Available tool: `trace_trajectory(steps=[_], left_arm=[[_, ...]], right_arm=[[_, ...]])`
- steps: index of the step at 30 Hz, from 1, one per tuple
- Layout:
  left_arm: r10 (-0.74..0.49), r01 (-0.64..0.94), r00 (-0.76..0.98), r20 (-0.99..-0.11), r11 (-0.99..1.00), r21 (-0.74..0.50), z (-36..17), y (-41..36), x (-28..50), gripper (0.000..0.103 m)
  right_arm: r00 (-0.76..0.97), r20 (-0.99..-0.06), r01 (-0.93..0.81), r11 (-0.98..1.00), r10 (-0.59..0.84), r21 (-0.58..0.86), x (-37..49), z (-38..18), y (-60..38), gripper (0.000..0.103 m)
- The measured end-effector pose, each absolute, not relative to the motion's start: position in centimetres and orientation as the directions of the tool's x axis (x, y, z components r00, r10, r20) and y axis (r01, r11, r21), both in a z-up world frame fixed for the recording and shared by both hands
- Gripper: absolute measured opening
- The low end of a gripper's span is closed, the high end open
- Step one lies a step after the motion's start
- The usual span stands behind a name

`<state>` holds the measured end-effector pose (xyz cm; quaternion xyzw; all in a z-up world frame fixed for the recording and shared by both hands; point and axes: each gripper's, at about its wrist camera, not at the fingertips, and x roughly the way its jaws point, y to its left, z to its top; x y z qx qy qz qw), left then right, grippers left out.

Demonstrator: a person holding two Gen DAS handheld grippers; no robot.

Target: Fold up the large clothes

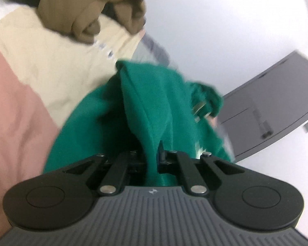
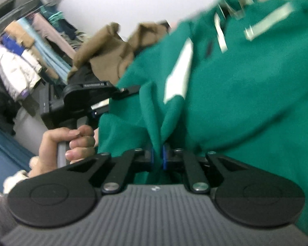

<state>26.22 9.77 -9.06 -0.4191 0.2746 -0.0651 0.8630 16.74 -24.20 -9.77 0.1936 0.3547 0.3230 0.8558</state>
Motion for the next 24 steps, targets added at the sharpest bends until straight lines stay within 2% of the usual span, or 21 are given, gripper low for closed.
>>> trace_trajectory(steps=[2,6,11,16,22,23,24], left_arm=[[-0.339,-0.088,0.865,-0.371,0.624,-0.776,-8.3,10.6,25.7,0.006],[-0.301,-0.095,0.886,-0.353,0.628,-0.773,-7.3,11.7,25.6,0.006],[-0.227,-0.179,0.881,-0.415,0.652,-0.737,-8.5,13.4,26.1,0.006],[-0.187,-0.264,0.849,-0.494,0.659,-0.704,-10.8,14.4,26.9,0.006],[-0.184,-0.272,0.836,-0.517,0.679,-0.682,-11.0,14.3,27.0,0.008],[-0.188,-0.267,0.836,-0.515,0.681,-0.682,-10.8,14.3,26.9,0.012],[-0.192,-0.267,0.834,-0.517,0.679,-0.684,-10.8,14.3,26.8,0.021]], right_arm=[[0.562,-0.450,-0.455,0.714,0.693,0.532,16.6,-8.0,-24.2,0.010],[0.600,-0.427,-0.483,0.732,0.676,0.480,17.9,-5.6,-23.2,0.010],[0.633,-0.465,-0.469,0.784,0.619,0.406,20.9,-5.7,-21.0,0.010],[0.577,-0.538,-0.464,0.789,0.614,0.403,23.2,-9.8,-18.8,0.010],[0.579,-0.508,-0.483,0.770,0.638,0.416,22.4,-11.1,-19.0,0.013],[0.578,-0.504,-0.483,0.767,0.642,0.423,22.3,-11.1,-19.1,0.014],[0.576,-0.502,-0.479,0.764,0.645,0.432,22.1,-11.0,-19.2,0.017]])
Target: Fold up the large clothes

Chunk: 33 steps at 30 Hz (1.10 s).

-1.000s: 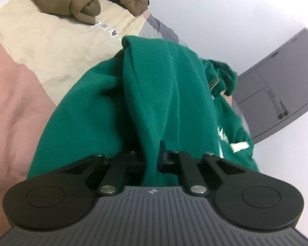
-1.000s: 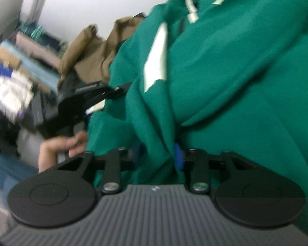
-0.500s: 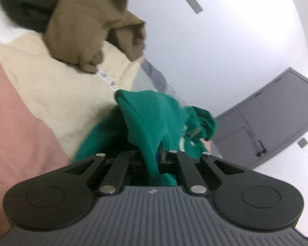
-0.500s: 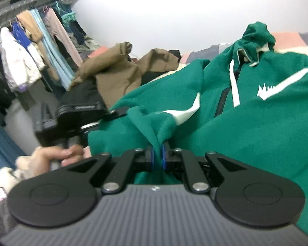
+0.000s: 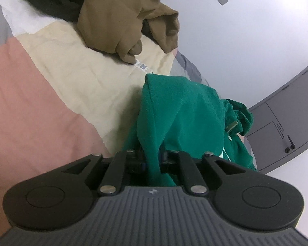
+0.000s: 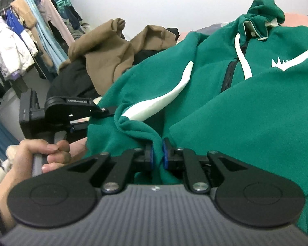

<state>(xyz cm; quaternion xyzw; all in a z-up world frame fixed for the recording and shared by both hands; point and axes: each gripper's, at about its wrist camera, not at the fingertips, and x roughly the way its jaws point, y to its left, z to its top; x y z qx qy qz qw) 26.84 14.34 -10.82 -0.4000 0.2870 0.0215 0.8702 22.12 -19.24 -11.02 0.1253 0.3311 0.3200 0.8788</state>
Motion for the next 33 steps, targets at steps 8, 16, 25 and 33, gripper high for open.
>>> trace_trajectory(steps=[8,16,25,33], left_arm=[[-0.183,-0.237,0.854,-0.488,0.697,-0.677,-8.8,13.4,23.8,0.048],[-0.205,-0.200,0.857,-0.473,0.713,-0.672,-6.4,11.2,19.0,0.049],[-0.237,-0.178,0.826,-0.512,0.752,-0.635,-6.5,8.4,18.1,0.049],[-0.263,-0.128,0.847,-0.461,0.743,-0.657,-6.0,8.7,18.3,0.049]], right_arm=[[0.594,-0.475,-0.422,0.754,0.649,0.504,19.4,-10.2,-22.0,0.038],[0.591,-0.507,-0.325,0.760,0.628,0.563,18.1,-11.0,-23.8,0.044],[0.497,-0.491,-0.385,0.688,0.716,0.615,18.5,-12.2,-21.8,0.055],[0.626,-0.410,-0.544,0.748,0.663,0.380,16.3,-5.3,-21.2,0.024]])
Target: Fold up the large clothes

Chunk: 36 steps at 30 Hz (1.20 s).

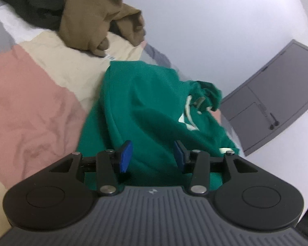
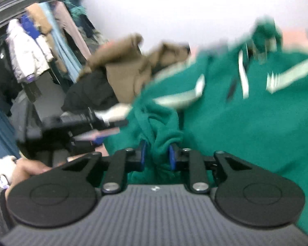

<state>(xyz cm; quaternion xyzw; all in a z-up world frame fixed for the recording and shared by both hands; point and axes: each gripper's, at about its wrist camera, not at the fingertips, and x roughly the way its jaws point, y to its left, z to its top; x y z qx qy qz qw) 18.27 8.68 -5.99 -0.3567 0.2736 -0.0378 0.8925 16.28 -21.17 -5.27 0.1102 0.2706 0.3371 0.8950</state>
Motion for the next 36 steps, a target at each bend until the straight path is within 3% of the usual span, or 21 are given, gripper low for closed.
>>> trace_trajectory(steps=[3,6,13,15,20,26,29,32,36], left_arm=[[-0.282,-0.083,0.852,-0.442,0.759,-0.646,-5.4,8.0,18.4,0.049],[-0.289,-0.058,0.843,-0.455,0.791,-0.610,-5.5,6.8,18.7,0.049],[-0.278,-0.068,0.816,-0.508,0.825,-0.561,-6.8,5.3,19.6,0.049],[-0.263,-0.071,0.816,-0.515,0.838,-0.541,-6.9,5.2,19.7,0.049],[-0.243,-0.050,0.833,-0.497,0.862,-0.504,-6.5,4.6,19.6,0.049],[-0.256,0.046,0.866,-0.430,0.897,-0.440,-5.3,2.6,19.2,0.049],[-0.283,0.086,0.854,-0.437,0.904,-0.418,-5.7,1.5,19.7,0.049],[-0.295,0.097,0.831,-0.471,0.912,-0.399,-6.7,0.5,20.6,0.049],[-0.293,0.092,0.801,-0.523,0.922,-0.376,-8.3,-0.3,21.7,0.049]], right_arm=[[0.719,-0.353,-0.538,0.801,0.599,0.262,15.4,-2.4,-22.2,0.024],[0.778,-0.359,-0.477,0.857,0.516,0.197,15.9,-1.7,-23.5,0.024],[0.702,-0.601,-0.278,0.924,0.383,0.264,20.3,-8.3,-25.5,0.029],[0.680,-0.624,-0.245,0.921,0.385,0.301,20.7,-9.4,-25.4,0.032],[0.713,-0.585,-0.279,0.922,0.386,0.268,19.8,-8.5,-25.1,0.046],[0.793,-0.441,-0.325,0.904,0.420,0.276,17.9,-6.1,-25.4,0.046],[0.802,-0.401,-0.354,0.893,0.443,0.279,17.9,-5.9,-25.0,0.046],[0.788,-0.422,-0.379,0.894,0.448,0.241,18.5,-6.7,-23.8,0.036],[0.769,-0.489,-0.366,0.911,0.411,0.190,20.0,-8.5,-22.7,0.034]])
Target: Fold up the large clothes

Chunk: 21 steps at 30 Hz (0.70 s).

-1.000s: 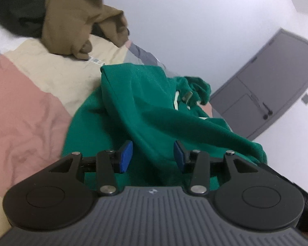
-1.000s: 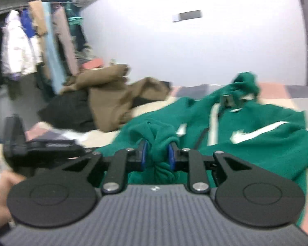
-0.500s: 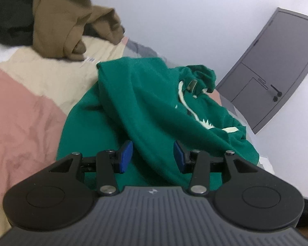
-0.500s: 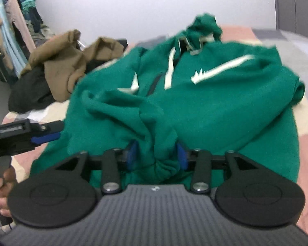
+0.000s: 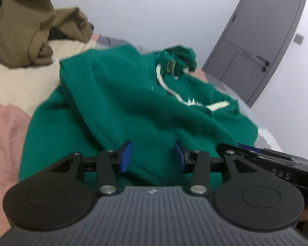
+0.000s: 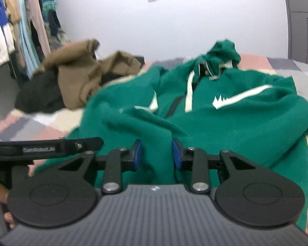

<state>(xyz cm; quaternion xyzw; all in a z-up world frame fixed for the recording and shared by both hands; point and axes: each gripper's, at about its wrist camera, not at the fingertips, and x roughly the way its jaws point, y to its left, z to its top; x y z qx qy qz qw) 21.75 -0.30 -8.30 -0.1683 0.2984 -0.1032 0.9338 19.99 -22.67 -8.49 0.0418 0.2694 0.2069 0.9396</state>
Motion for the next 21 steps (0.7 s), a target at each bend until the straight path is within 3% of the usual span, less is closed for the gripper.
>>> trace_trajectory(steps=[10,13,15,21], left_arm=[[-0.270,0.073,0.760,-0.592,0.940,-0.334,-10.5,-1.0,23.5,0.049],[-0.275,0.079,0.768,-0.579,0.937,-0.340,-9.6,-0.8,23.0,0.051],[-0.282,0.082,0.777,-0.563,0.932,-0.354,-8.7,-0.6,22.3,0.062],[-0.279,0.107,0.827,-0.487,0.930,-0.351,-4.5,-0.6,20.4,0.062]], right_arm=[[0.714,-0.574,-0.330,0.916,0.401,0.230,22.0,-11.7,-22.5,0.034],[0.718,-0.554,-0.315,0.906,0.422,0.283,21.9,-11.4,-23.2,0.034],[0.728,-0.523,-0.303,0.892,0.443,0.334,21.3,-10.6,-24.1,0.034],[0.779,-0.432,-0.314,0.879,0.455,0.360,19.2,-6.5,-26.1,0.037]])
